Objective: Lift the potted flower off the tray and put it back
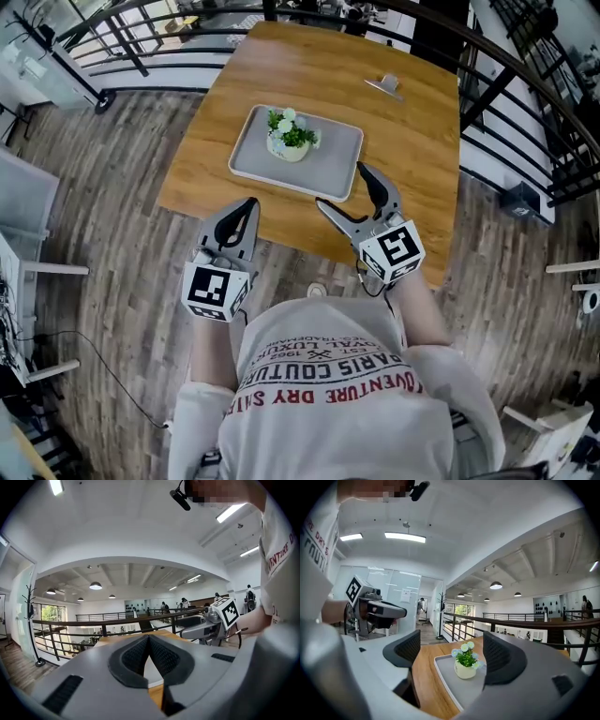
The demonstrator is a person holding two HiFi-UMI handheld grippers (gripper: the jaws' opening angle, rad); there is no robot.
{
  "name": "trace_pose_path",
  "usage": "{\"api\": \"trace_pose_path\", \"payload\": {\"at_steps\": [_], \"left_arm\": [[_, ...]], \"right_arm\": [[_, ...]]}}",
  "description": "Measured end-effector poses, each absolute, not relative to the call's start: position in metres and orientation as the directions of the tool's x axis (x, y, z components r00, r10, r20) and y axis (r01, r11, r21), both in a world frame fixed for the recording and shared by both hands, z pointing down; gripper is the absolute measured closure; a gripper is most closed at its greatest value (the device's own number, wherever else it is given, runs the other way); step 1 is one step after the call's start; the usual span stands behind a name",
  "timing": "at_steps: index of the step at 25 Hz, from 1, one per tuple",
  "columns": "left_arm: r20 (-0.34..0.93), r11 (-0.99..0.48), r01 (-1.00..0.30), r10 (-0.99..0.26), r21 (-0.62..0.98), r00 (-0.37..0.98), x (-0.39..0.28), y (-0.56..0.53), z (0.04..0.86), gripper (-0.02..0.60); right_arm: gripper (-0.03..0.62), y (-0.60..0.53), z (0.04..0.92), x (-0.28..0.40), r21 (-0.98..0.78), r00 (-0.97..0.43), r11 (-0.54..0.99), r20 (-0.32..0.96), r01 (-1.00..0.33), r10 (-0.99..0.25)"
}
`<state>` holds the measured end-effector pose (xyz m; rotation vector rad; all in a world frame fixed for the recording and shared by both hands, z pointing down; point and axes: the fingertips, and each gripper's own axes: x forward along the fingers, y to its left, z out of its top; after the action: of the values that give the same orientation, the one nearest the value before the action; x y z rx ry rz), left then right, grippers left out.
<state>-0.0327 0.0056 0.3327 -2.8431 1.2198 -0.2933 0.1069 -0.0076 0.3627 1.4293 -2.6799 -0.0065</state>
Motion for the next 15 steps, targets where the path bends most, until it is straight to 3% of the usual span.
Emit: {"api": "trace_pose_path", "payload": {"at_steps": [15], "left_arm": [[0.231,-0.772,-0.629,-0.630,-0.089,0.741,-0.004,-0.119,0.355,0.569]], "right_arm": [[0.151,-0.112,0.422,0.107,0.008,-0.554,0.580,0.284,-0.815,-0.782]]}}
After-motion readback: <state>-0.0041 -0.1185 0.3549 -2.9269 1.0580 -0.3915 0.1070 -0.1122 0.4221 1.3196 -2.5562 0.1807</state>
